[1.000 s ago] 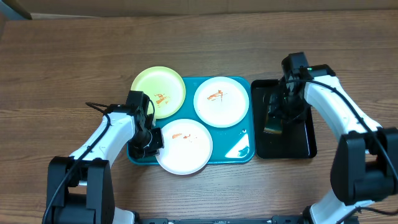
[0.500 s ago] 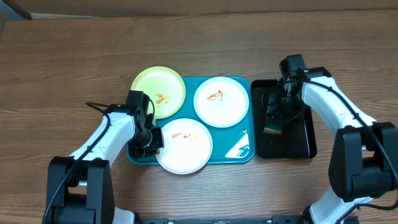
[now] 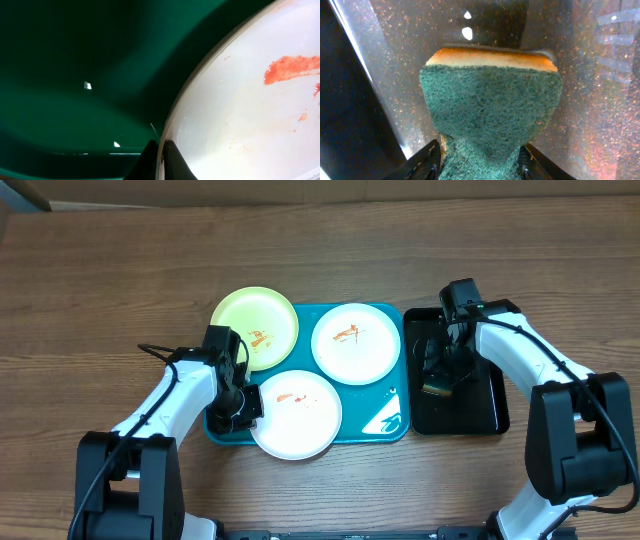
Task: Clean dirty plates on tray and stack at the side
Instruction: 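Lower right gripper into black tray and grasp the green sponge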
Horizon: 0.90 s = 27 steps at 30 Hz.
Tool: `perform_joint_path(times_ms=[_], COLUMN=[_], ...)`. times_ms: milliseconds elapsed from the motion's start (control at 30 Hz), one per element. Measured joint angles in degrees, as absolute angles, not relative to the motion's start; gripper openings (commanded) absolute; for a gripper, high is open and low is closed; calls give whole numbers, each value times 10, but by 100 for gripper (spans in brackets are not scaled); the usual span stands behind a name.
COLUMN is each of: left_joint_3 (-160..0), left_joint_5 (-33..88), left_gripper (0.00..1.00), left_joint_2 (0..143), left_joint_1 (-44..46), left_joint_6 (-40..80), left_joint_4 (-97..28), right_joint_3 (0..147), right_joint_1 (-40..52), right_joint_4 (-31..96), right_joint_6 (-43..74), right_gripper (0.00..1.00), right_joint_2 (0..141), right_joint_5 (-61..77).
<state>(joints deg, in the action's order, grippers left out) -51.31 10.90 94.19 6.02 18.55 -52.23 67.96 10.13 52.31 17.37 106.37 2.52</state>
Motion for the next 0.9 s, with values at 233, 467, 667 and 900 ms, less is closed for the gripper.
perform_joint_path(times_ms=[233, 467, 667, 900], left_joint_3=[-513, -513, -513, -513], left_joint_5=[109, 109, 109, 109], left_gripper=[6, 5, 5, 6], left_joint_2=[942, 942, 942, 942], left_joint_1=[60, 60, 60, 60], left_joint_6=[185, 185, 185, 185], left_joint_4=[-522, -522, -522, -522], right_joint_3=[670, 654, 660, 738], right_joint_1=[102, 102, 101, 90], right_joint_4=[510, 497, 523, 610], right_joint_6=[182, 193, 197, 197], right_gripper=[44, 10, 4, 4], right_joint_2=[1064, 1064, 1064, 1064], right_joint_5=[23, 21, 21, 21])
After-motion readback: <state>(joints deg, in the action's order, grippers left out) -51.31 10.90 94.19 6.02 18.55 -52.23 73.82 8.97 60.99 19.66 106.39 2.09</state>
